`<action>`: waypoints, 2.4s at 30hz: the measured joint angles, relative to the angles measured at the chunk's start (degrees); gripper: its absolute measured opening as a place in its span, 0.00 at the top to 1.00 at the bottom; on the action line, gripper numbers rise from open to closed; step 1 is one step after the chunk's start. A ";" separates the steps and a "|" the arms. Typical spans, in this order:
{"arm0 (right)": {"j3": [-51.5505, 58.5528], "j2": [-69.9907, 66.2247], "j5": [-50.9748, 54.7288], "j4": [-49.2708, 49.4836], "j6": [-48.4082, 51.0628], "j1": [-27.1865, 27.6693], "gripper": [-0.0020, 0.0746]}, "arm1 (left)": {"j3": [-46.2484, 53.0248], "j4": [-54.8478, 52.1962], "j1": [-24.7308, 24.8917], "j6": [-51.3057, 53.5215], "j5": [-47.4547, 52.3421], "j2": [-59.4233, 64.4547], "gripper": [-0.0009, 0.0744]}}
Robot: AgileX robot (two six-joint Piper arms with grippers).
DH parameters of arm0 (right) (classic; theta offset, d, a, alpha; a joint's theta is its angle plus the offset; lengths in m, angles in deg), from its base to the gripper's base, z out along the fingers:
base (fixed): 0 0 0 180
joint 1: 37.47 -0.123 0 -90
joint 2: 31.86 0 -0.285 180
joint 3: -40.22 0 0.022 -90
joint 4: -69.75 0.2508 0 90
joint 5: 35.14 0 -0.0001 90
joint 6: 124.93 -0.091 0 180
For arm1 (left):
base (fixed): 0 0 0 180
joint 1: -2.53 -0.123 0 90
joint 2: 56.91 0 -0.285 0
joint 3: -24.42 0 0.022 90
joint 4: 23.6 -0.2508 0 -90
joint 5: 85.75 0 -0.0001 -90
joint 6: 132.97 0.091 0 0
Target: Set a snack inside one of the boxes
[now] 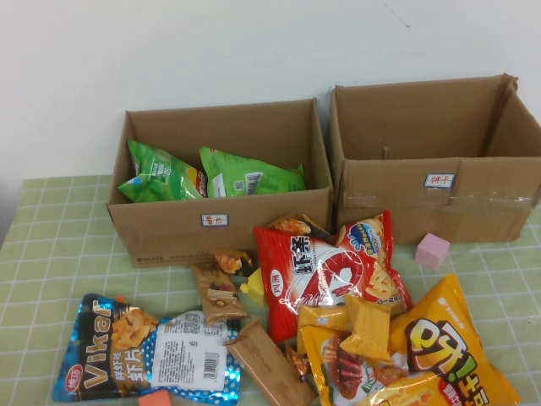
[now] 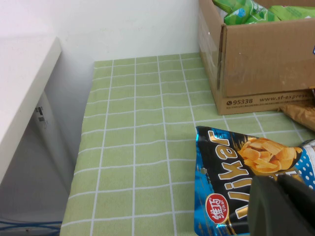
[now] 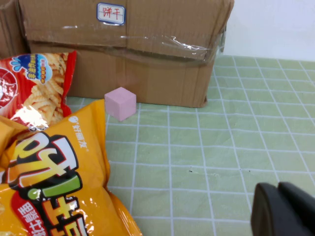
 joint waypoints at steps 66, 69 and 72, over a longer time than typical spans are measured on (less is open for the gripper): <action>0.00 0.00 0.00 0.00 0.00 0.00 0.98 | -0.18 62.82 0.00 -5.06 -4.32 0.00 0.99; 0.00 0.00 0.00 0.00 0.00 0.00 0.98 | -4.25 64.07 0.00 11.89 0.33 0.00 0.99; 0.00 0.00 0.00 0.00 0.00 0.00 0.98 | -11.46 60.51 0.00 21.29 4.08 1.85 0.99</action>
